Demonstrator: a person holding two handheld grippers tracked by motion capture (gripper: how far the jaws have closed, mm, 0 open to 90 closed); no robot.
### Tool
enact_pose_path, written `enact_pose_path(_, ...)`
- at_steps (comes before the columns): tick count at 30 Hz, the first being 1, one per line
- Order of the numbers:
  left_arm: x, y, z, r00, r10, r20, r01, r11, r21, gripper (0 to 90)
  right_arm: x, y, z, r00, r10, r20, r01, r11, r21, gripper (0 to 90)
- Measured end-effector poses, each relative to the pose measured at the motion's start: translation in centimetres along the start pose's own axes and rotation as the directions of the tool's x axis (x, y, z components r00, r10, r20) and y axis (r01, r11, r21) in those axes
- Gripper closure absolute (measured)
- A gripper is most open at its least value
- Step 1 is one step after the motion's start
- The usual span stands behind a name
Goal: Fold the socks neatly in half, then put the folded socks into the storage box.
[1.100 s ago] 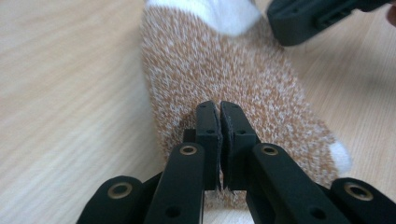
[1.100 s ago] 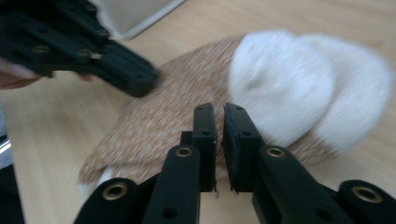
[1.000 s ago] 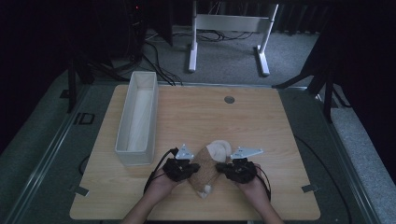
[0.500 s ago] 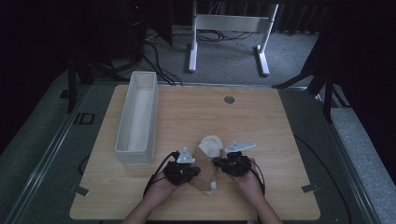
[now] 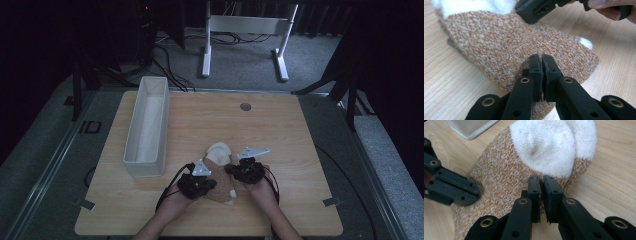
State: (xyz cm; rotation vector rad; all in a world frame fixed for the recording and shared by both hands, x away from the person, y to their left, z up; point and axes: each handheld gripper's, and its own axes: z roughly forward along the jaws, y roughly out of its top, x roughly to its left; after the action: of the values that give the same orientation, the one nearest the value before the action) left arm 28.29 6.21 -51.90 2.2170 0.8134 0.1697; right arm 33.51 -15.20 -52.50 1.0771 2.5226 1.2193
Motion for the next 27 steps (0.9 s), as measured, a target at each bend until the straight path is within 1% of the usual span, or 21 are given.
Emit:
enact_pose_path(6,-0.2,0.1,0.2,1.0000,0.001,0.005,-0.001,1.0000,0.000,87.4,0.2,0.3,0.4,1.0000,0.004,0.008,-0.003,1.000,-0.008,83.0)
enact_pose_path(10,-0.3,0.1,0.2,1.0000,0.003,0.008,-0.003,1.0000,-0.001,87.3,0.2,0.4,0.7,1.0000,0.008,0.002,-0.008,1.000,-0.016,81.7)
enact_pose_path(12,-0.2,0.2,0.0,0.9999,-0.002,0.011,0.002,1.0000,-0.003,86.5,0.3,0.5,0.7,0.9999,0.016,-0.002,-0.016,1.000,-0.018,79.2)
enact_pose_path(14,-0.1,0.3,-0.4,0.9999,-0.007,0.010,0.007,0.9999,-0.009,83.8,0.3,0.6,0.4,0.9999,0.010,-0.004,-0.010,1.000,-0.023,75.8)
enact_pose_path(15,-0.1,0.3,-0.7,0.9999,-0.010,0.006,0.010,0.9998,-0.014,82.8,0.2,0.6,0.1,0.9999,0.011,-0.004,-0.012,0.999,-0.030,75.8)
enact_pose_path(19,0.6,0.2,-1.7,0.9985,-0.051,-0.018,0.051,0.9981,-0.034,78.6,0.1,0.4,-1.1,1.0000,0.008,0.003,-0.008,0.999,-0.043,74.9)
enact_pose_path(20,0.7,0.1,-1.9,0.9977,-0.063,-0.027,0.062,0.9974,-0.038,75.7,0.1,0.3,-1.4,1.0000,0.007,0.007,-0.006,0.999,-0.043,74.2)
enact_pose_path(22,0.8,0.0,-2.2,0.9956,-0.075,-0.056,0.073,0.9966,-0.038,65.2,0.0,-0.1,-1.8,0.9999,0.008,0.007,-0.008,0.999,-0.040,72.8)
enact_pose_path(23,0.9,0.0,-2.2,0.9950,-0.077,-0.063,0.074,0.9965,-0.038,60.4,0.1,-0.3,-1.9,0.9999,0.004,0.013,-0.003,0.999,-0.037,72.1)
enact_pose_path(24,0.9,-0.1,-2.3,0.9938,-0.083,-0.074,0.080,0.9960,-0.040,58.7,0.1,-0.5,-2.0,0.9999,0.000,0.015,0.000,0.999,-0.034,72.8)
enact_pose_path(25,1.1,-0.2,-2.4,0.9915,-0.104,-0.079,0.100,0.9940,-0.044,56.4,0.1,-0.8,-2.1,0.9998,-0.005,0.019,0.006,1.000,-0.027,75.0)
enact_pose_path(26,1.2,-0.3,-2.4,0.9904,-0.116,-0.076,0.113,0.9927,-0.043,55.5,0.1,-1.1,-2.1,0.9997,-0.011,0.020,0.011,1.000,-0.019,79.2)
enact_pose_path(27,1.3,-0.4,-2.4,0.9882,-0.135,-0.073,0.132,0.9903,-0.045,55.5,0.1,-1.3,-2.1,0.9999,-0.008,0.014,0.008,1.000,-0.010,80.5)
